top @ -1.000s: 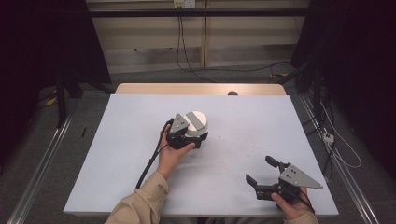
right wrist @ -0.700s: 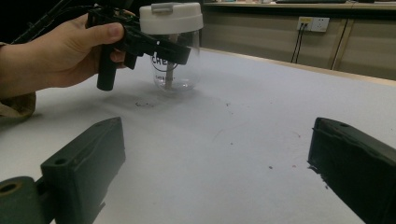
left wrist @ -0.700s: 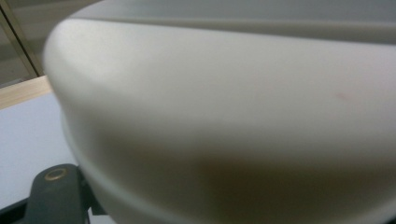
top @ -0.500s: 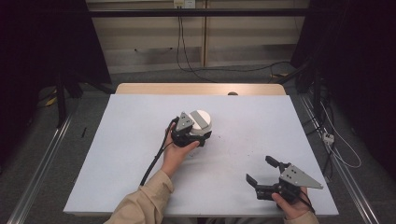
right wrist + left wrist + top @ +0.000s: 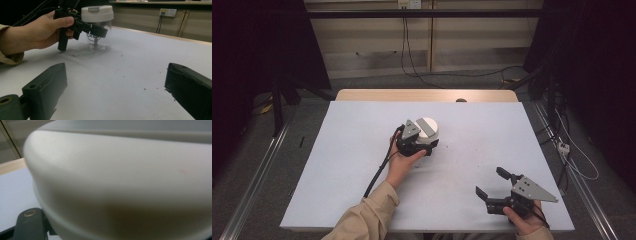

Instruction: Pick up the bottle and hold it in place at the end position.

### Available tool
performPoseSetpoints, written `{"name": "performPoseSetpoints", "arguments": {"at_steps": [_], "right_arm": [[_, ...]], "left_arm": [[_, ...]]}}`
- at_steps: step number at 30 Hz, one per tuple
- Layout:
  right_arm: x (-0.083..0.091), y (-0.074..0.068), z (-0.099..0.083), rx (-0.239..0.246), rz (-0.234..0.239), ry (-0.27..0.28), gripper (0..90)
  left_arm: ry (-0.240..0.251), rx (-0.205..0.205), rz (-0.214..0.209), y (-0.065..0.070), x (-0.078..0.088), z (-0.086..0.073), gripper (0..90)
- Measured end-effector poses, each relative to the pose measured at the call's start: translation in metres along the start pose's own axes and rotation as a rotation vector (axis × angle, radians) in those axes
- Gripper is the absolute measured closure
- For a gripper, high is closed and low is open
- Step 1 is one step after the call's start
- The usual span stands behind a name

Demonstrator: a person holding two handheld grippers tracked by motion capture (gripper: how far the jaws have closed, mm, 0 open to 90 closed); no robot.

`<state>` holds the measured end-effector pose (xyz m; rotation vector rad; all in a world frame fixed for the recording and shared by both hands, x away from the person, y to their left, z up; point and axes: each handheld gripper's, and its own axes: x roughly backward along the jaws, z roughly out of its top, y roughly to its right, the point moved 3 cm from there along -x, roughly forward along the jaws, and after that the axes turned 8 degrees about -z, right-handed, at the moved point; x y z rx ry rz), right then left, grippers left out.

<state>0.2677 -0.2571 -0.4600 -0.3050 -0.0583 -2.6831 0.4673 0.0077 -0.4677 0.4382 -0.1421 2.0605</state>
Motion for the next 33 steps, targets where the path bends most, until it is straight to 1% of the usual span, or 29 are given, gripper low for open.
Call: {"name": "performPoseSetpoints", "arguments": {"at_steps": [8,12,17,20,21,25,30,33], "right_arm": [[-0.0008,-0.0001,-0.0005,-0.002,0.005,-0.003,3.5],[-0.0016,0.0004,-0.0011,-0.002,0.004,-0.008,3.5],[-0.0024,0.0010,-0.0012,-0.002,0.001,-0.010,3.5],[-0.0028,0.0009,-0.0014,-0.001,0.000,-0.012,3.5],[-0.0030,0.0009,-0.0014,-0.001,0.000,-0.012,3.5],[-0.0036,0.0010,-0.0014,-0.003,0.001,-0.012,3.6],[-0.0047,0.0005,-0.0014,-0.002,0.004,-0.019,3.6],[-0.0063,0.0003,-0.0017,-0.005,0.010,-0.026,3.8]], "left_arm": [[-0.002,-0.013,-0.002,0.0010,-0.0036,-0.0004,18.4],[0.010,-0.014,-0.008,0.0001,-0.0040,-0.0012,18.3],[0.009,-0.019,-0.008,0.0001,-0.0040,-0.0015,18.3],[0.010,-0.011,-0.005,0.0002,-0.0040,-0.0017,18.1],[0.006,-0.018,-0.007,0.0002,-0.0044,-0.0016,18.0],[0.005,-0.018,-0.003,0.0011,-0.0043,-0.0018,16.5],[-0.004,-0.032,-0.009,0.0020,-0.0046,-0.0019,14.0],[-0.011,-0.027,-0.010,0.0021,-0.0039,-0.0022,12.8]]}}
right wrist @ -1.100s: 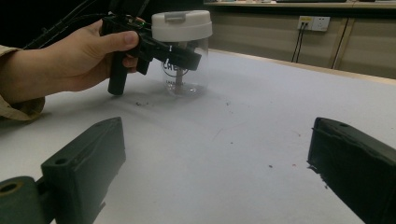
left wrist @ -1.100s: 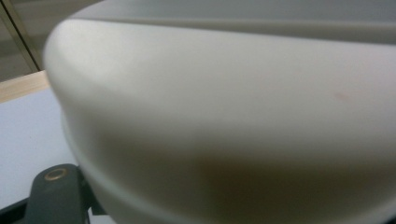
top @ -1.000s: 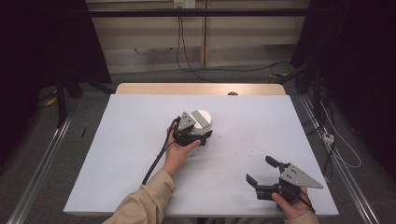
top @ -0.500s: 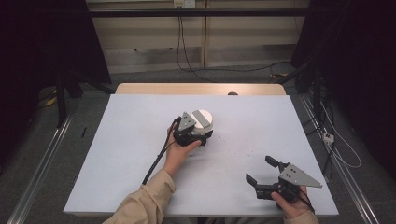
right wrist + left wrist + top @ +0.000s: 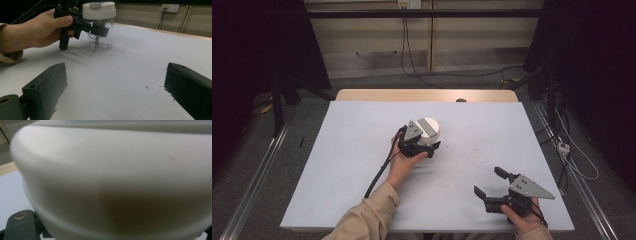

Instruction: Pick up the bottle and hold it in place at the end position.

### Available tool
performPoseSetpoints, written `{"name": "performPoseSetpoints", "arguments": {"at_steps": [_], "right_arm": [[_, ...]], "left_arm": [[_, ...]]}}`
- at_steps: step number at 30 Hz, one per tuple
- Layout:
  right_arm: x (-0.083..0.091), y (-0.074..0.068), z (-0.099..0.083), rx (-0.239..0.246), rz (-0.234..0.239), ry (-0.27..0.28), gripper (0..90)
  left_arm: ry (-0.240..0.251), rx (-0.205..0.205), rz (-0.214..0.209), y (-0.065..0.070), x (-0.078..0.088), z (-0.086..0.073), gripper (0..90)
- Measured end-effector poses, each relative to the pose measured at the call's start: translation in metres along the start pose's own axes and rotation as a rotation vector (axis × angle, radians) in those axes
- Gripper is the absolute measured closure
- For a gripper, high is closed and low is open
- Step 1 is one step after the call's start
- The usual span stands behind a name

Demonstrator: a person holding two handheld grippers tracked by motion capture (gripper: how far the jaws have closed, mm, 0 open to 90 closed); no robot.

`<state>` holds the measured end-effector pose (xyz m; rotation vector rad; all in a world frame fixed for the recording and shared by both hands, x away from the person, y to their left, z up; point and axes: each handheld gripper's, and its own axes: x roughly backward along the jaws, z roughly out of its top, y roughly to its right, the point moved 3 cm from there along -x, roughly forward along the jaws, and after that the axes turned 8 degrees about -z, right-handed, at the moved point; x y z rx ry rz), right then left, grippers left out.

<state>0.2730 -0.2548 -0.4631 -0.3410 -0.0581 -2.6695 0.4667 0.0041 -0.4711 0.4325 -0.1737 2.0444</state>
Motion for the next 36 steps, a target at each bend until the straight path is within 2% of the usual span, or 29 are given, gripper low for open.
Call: {"name": "performPoseSetpoints", "arguments": {"at_steps": [5,9,11,18,20,21,30,36], "right_arm": [[-0.003,0.000,0.002,0.005,0.000,0.001,3.7],[-0.007,-0.001,0.004,0.014,0.002,-0.005,3.8],[-0.011,-0.002,0.006,0.018,0.005,-0.012,3.8],[-0.022,-0.004,0.009,0.006,0.014,-0.041,3.6],[-0.027,-0.004,0.011,-0.002,0.013,-0.053,3.7],[-0.033,-0.006,0.013,-0.003,0.019,-0.057,3.9],[-0.057,-0.016,0.024,-0.008,0.037,-0.068,3.9],[-0.074,-0.022,0.033,-0.014,0.031,-0.083,4.4]], "left_arm": [[-0.014,0.020,-0.011,-0.001,0.003,-0.001,10.9],[-0.030,0.009,-0.006,-0.002,0.005,-0.003,10.9],[-0.032,0.020,-0.017,-0.002,0.007,-0.003,10.8],[-0.040,0.008,-0.015,0.001,0.009,-0.003,12.1],[-0.029,0.014,-0.012,0.000,0.010,-0.004,14.2],[-0.021,0.019,-0.007,-0.001,0.011,-0.004,18.2],[-0.019,0.009,-0.011,-0.002,0.011,-0.005,18.2],[-0.017,0.005,-0.008,-0.001,0.010,-0.004,18.5]]}}
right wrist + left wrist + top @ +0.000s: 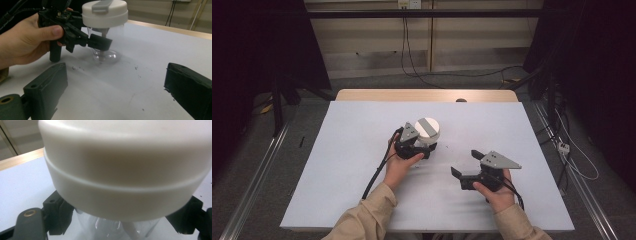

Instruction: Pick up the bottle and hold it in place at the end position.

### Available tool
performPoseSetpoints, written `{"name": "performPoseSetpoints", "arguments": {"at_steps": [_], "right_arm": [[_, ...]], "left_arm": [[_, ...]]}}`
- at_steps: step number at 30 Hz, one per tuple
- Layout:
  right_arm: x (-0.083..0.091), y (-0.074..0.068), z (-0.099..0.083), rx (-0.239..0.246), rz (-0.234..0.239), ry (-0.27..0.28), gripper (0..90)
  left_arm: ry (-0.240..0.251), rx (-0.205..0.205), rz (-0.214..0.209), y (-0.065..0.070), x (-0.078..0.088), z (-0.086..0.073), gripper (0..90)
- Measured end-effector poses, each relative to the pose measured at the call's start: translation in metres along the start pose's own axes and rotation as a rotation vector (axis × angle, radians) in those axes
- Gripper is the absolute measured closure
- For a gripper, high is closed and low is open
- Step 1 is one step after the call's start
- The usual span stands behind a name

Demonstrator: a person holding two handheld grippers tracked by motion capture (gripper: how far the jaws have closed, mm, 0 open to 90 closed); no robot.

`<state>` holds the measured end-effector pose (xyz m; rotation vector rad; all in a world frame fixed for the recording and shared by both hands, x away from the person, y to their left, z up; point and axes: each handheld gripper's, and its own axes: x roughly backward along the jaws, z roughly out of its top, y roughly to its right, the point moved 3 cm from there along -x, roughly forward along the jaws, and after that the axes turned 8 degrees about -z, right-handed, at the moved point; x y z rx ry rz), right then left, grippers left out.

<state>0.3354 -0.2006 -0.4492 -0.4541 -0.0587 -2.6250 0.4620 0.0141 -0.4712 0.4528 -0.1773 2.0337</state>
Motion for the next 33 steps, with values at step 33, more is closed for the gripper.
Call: {"name": "performPoseSetpoints", "arguments": {"at_steps": [33], "right_arm": [[-0.052,-0.008,0.035,0.017,-0.032,-0.025,9.7]], "left_arm": [[0.002,0.003,0.007,0.000,0.000,0.000,18.6]]}}
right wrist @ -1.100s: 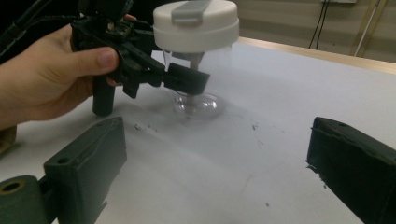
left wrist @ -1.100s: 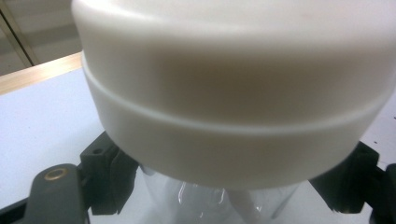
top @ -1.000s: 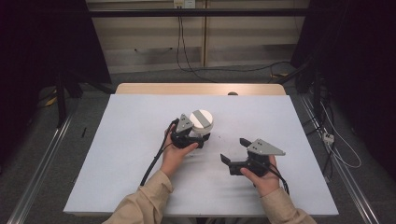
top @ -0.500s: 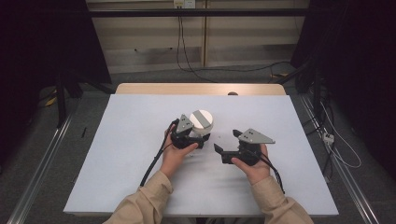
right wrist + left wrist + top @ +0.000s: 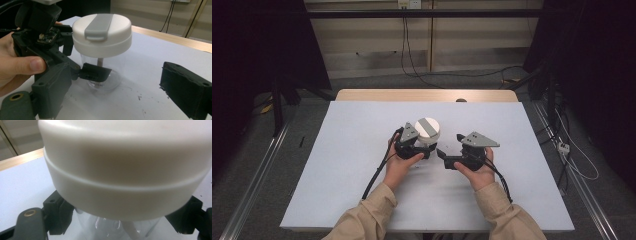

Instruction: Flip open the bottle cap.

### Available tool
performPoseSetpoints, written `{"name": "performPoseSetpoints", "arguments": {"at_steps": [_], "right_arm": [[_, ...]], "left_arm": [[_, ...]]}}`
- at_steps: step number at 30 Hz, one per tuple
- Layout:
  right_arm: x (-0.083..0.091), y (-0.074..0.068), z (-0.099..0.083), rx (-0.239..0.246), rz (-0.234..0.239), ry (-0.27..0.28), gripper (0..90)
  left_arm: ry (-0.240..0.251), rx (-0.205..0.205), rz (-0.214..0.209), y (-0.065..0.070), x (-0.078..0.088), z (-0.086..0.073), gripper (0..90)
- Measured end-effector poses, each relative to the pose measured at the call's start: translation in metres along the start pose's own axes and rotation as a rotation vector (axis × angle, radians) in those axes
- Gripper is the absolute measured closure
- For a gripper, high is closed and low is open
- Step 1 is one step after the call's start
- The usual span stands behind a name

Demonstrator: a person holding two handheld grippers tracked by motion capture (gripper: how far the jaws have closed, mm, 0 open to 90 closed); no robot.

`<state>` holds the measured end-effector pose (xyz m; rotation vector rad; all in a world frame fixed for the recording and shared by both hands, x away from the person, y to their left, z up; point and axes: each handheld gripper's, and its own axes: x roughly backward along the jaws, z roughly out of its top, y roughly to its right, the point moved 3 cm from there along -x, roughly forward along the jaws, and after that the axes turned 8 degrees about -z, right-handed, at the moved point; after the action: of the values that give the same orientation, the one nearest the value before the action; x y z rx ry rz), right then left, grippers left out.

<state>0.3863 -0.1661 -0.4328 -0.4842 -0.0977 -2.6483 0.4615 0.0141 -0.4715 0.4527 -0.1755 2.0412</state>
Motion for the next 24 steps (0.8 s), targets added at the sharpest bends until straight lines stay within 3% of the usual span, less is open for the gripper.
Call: {"name": "performPoseSetpoints", "arguments": {"at_steps": [8,13,24], "right_arm": [[-0.005,0.000,0.002,0.012,-0.007,-0.013,16.4],[-0.007,-0.002,0.005,0.004,0.006,-0.015,26.6],[-0.011,-0.009,0.009,0.034,0.038,-0.022,67.3]], "left_arm": [[-0.002,-0.007,-0.004,0.000,0.000,0.000,18.6],[-0.001,-0.003,-0.004,0.000,0.000,0.000,18.6],[0.002,0.000,0.001,0.000,0.000,0.000,18.6]]}}
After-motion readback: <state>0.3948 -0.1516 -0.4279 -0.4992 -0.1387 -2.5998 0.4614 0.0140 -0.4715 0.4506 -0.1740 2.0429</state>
